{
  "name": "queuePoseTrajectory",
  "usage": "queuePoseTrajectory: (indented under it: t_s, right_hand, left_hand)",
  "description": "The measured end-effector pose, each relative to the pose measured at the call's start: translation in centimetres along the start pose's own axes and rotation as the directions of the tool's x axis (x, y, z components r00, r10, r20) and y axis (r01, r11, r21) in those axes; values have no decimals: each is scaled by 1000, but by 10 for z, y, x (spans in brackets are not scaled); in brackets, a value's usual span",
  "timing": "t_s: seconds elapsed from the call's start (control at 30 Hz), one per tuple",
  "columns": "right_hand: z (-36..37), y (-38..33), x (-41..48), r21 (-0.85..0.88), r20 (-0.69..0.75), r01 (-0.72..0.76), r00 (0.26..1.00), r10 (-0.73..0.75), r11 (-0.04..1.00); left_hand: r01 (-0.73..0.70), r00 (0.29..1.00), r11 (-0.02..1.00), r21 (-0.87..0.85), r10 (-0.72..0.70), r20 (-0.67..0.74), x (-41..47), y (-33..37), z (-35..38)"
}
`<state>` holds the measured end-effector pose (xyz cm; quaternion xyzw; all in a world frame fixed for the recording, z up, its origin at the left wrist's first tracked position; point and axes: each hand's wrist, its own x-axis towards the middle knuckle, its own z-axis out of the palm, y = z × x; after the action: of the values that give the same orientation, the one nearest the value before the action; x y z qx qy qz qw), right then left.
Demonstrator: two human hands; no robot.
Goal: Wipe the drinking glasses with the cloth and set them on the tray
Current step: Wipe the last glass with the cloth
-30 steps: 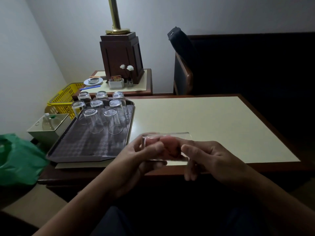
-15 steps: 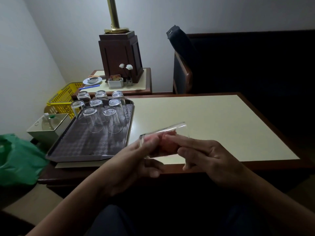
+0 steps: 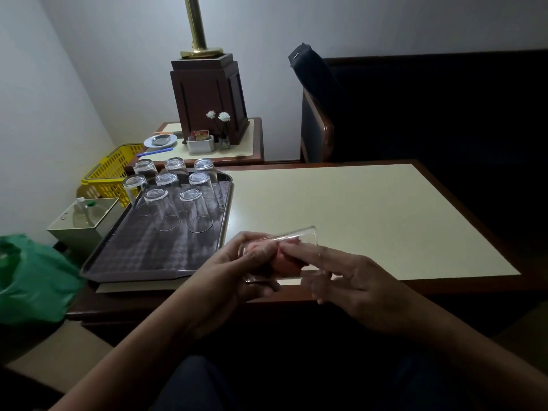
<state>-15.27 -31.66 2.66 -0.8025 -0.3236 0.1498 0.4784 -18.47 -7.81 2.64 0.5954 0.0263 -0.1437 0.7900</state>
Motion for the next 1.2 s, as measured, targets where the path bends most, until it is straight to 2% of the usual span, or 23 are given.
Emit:
queuePoseTrajectory:
  t_s: [0.07,0.17,0.27,0.37,0.57,0.63,0.73,0.8,0.93,1.1,1.17,1.2]
  right_hand:
    - [0,0,1,16,14,-53,999,53,998]
    - [-2,-1,2,189,-4,-113,993,116,975]
    - [-4,3,3,165,-8,-136,990,139,977]
    - [-9,7,2,139,-117,-163,977,179,977]
    - [-6,6,1,246,-143,-135,974,173,960]
    - [-7,4,1,340,-101,-160,974,205,927]
    - [-6,4,4,529,-43,-206,962,268,823]
    - [-4,7,5,547,-77,-192,957,278,815]
    - [-2,9,4,397,-223,-129,947,232,909]
    - [6,9,5,471,-126,-139,967,223,871]
    - [4,9,5,475,-153,-113,966,208,873]
    - [3,10,4,461,-166,-88,969,183,883]
  left_hand:
    - [-75,996,993,86,78,-37,-1,1,-3]
    - [-192,975,933,304,215,-46,-4,5,1]
    - [-250,961,920,300,273,-36,-4,4,3]
    - [-305,943,907,290,330,-41,0,3,0]
    - [-335,931,891,308,364,-40,4,0,-5]
    - [-342,926,882,324,375,-41,5,0,-8]
    - [-361,917,836,413,398,-5,5,-4,-12]
    - [-357,921,821,446,390,20,5,-6,-12]
    - [-310,947,870,384,320,39,6,-9,-10]
    - [-373,917,760,533,388,90,7,-8,-16]
    - [-266,961,832,486,268,67,8,-8,-18]
    - [-144,990,905,401,134,53,8,-9,-16]
